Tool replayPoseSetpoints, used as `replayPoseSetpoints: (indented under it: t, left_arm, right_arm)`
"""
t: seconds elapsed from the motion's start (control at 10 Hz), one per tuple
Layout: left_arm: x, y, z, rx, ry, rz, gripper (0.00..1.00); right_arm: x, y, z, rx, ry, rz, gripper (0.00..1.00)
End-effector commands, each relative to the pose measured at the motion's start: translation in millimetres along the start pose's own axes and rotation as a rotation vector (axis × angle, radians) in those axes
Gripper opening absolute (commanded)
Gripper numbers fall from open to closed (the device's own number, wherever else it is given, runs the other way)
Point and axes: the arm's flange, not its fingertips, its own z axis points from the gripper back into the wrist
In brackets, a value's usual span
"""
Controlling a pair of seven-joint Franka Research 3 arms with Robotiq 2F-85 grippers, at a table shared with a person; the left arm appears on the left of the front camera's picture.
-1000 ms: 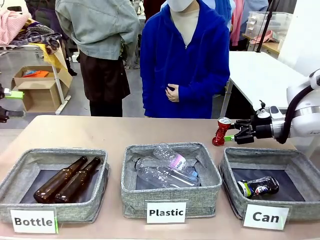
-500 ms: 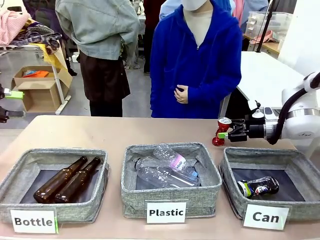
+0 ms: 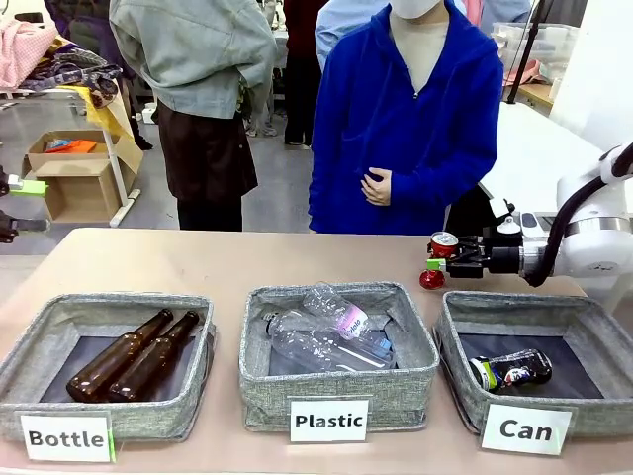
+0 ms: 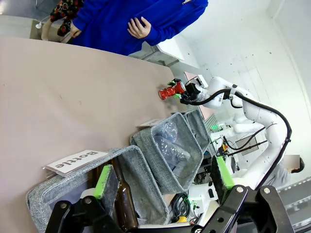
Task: Sort the can waste into the basket.
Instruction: Pick up the can waste from the table and place it in the right Fabric basket.
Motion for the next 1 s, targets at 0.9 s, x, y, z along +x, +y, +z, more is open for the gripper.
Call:
replayPoseSetpoints:
  t: [0.9]
  left_arm:
    - [2.5,-3.2,-0.2,0.005,-0.002,0.010,1.00]
  right_arm:
    - [169.5,150.8,105.3,-0.010,0.376,-0.072,0.00]
